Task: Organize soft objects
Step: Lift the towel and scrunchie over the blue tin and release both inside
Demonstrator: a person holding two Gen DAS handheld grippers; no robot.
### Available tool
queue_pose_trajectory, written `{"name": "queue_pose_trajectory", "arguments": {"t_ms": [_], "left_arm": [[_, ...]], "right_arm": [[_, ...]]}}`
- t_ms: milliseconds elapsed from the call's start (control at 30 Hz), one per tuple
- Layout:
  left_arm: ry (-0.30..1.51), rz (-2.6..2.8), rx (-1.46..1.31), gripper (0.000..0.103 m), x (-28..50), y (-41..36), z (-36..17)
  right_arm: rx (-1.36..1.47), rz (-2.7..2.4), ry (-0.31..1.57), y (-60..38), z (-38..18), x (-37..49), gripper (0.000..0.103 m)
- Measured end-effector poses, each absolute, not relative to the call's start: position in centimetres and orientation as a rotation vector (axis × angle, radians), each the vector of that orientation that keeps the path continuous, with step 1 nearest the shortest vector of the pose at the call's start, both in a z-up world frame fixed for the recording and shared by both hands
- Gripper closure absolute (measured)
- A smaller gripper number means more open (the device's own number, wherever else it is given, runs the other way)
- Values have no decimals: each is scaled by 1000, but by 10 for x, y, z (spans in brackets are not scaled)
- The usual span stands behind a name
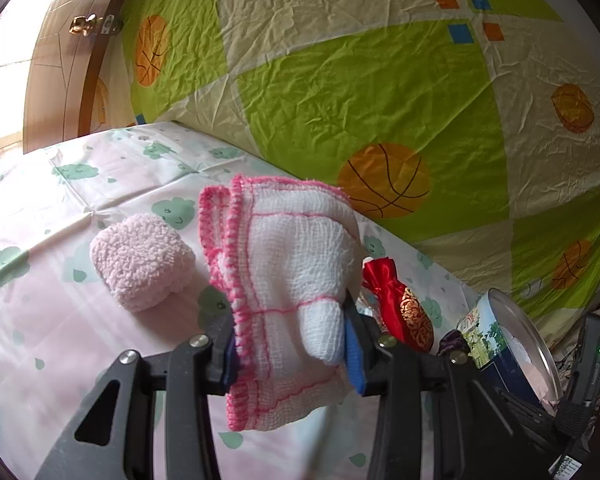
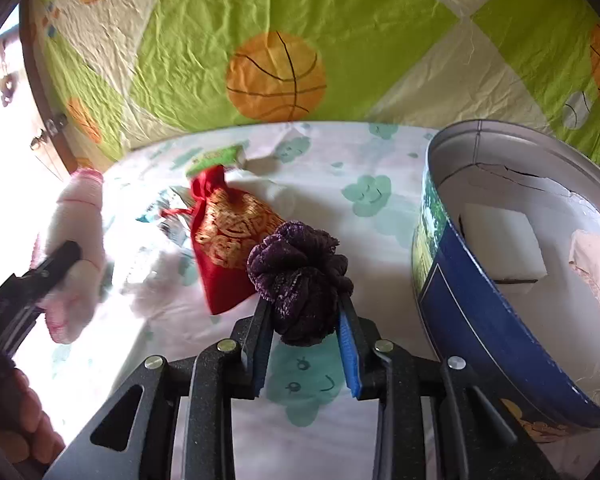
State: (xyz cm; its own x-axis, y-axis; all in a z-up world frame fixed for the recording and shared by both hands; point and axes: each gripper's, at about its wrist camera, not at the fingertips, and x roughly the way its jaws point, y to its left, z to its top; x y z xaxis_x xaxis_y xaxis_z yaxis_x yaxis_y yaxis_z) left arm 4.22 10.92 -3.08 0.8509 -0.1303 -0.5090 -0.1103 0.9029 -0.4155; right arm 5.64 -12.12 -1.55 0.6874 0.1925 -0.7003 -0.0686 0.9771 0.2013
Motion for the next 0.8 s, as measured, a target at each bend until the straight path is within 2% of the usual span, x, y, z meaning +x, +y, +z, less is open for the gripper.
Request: {"name": "queue_pose_trajectory", "arguments": {"t_ms": [267,800], "left_arm": [[459,-42,-425,62,32,103,-19],[324,-55,-330,62,15,82,-3]], "right_arm": [[204,235,581,-124,20,20,70],[160,199,414,-140,45,-9,70]]}}
